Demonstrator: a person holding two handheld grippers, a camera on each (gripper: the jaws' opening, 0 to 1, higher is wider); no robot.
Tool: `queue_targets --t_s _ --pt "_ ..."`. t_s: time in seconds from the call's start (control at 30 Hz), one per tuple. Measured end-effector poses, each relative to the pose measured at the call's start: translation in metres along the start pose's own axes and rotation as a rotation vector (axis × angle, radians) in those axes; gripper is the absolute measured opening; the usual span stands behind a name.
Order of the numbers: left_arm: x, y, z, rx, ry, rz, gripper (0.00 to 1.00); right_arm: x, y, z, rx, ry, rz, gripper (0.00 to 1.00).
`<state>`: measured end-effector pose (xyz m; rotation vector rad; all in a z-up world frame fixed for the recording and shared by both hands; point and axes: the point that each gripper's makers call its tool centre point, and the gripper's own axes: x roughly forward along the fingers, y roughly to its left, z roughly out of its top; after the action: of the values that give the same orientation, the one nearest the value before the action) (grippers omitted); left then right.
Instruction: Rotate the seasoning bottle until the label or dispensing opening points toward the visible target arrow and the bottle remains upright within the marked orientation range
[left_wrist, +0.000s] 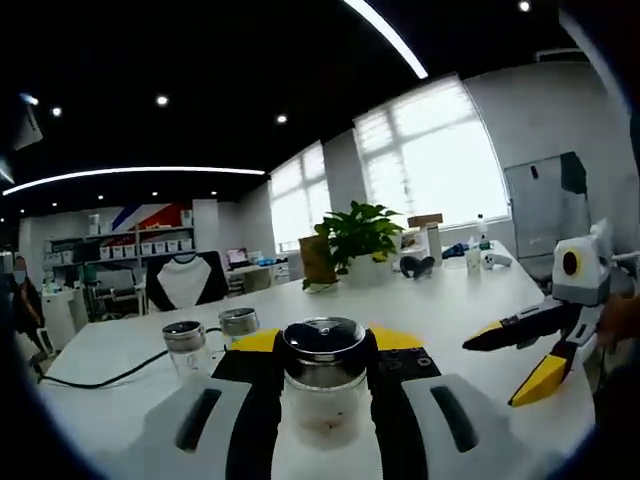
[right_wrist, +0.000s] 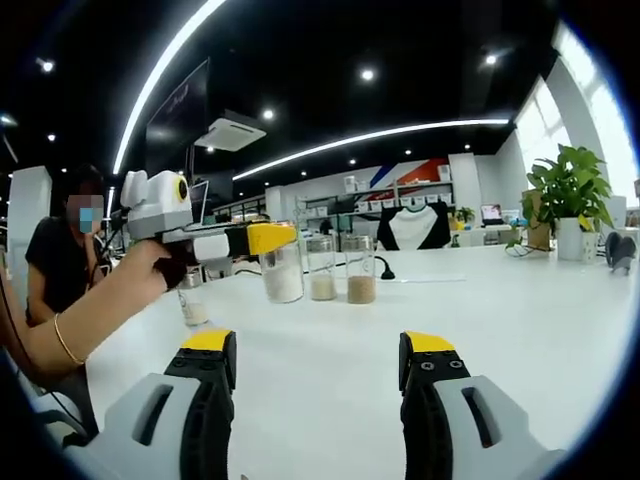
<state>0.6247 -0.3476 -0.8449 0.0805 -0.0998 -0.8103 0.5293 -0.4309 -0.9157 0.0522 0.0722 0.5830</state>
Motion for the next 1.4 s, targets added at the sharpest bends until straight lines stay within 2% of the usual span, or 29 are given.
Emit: queue_targets --t_s 0.17,0.27,0.37,0.5,0.53,0.6,0.63,0.67,0.7,0.87,0.93,1.0,1.13,1.23,1.3,1.33,1.4 --pt "-0.002 -0.021 -0.011 0.004 0.028 -0.045 0.33 0.000 0.001 -0.002 0.001 0.004 0.002 0.65" --pt "-0.002 -0.034 -0.013 -0.010 0.034 -0.081 0.33 0.001 0.002 -0.003 0.000 0.006 0.007 0.65" --pt "-0.003 -0.045 -0.015 0.020 0.058 -0.098 0.33 0.003 0.005 -0.002 0.003 0.006 0.020 0.65" --pt "-0.003 -0.061 -0.020 0.037 0.094 -0.165 0.33 0.003 0.007 -0.002 -0.003 0.003 0.028 0.65" --pt "-0.003 -0.062 -0.019 0.035 0.091 -0.166 0.33 0.004 0.008 -0.002 -0.003 0.003 0.029 0.64" --pt "-0.003 -0.071 -0.016 0.023 0.082 -0.210 0.33 0.004 0.009 -0.004 -0.003 0.001 0.034 0.63" --pt "-0.004 -0.077 -0.013 0.007 0.070 -0.237 0.33 0.005 0.010 -0.005 -0.013 0.003 0.033 0.62" --pt "-0.005 -0.086 -0.013 0.025 0.083 -0.291 0.33 0.005 0.009 -0.006 -0.030 0.008 0.029 0.61" --pt "-0.006 -0.091 -0.014 0.038 0.093 -0.314 0.33 0.005 0.010 -0.006 -0.046 0.007 0.029 0.61" --pt "-0.008 -0.102 -0.010 0.045 0.091 -0.371 0.33 0.006 0.014 -0.005 -0.048 -0.002 0.049 0.60" --pt "-0.009 -0.109 -0.006 0.017 0.077 -0.398 0.33 0.006 0.015 -0.002 -0.038 -0.016 0.052 0.55" --pt "-0.010 -0.112 -0.003 -0.024 0.068 -0.415 0.33 0.006 0.016 0.002 -0.045 -0.038 0.059 0.46" --pt "-0.012 -0.119 0.001 -0.040 0.056 -0.453 0.33 0.006 0.020 0.004 -0.062 -0.042 0.078 0.45" --pt "-0.015 -0.126 0.004 -0.018 0.051 -0.491 0.33 0.008 0.025 0.004 -0.063 -0.040 0.099 0.45" --pt "-0.017 -0.131 0.004 0.083 0.047 -0.508 0.33 0.008 0.027 0.003 -0.064 -0.038 0.107 0.45" --pt "-0.019 -0.134 0.003 0.097 0.065 -0.519 0.33 0.009 0.028 0.002 -0.066 -0.030 0.112 0.45" --pt "-0.019 -0.137 0.005 0.079 0.064 -0.529 0.33 0.009 0.027 0.000 -0.073 -0.023 0.113 0.45"
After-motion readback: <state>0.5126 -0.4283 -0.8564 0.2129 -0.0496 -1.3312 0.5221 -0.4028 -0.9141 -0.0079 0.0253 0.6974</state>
